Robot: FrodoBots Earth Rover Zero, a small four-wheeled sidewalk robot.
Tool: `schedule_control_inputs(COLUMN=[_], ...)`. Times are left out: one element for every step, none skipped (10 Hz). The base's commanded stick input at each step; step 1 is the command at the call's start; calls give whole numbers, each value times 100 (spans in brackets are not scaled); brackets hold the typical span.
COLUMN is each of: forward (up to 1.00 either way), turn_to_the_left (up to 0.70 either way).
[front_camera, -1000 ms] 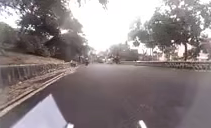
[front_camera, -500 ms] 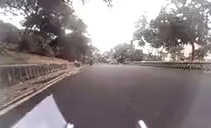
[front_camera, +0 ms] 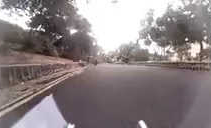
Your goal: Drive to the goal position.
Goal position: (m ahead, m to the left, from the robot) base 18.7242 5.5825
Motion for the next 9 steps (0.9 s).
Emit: schedule_control_inputs(forward=[45, 45, 45, 45, 45, 45, 45, 45, 45], turn_to_the_left=[0, 0, 0, 0, 0, 0, 0, 0, 0])
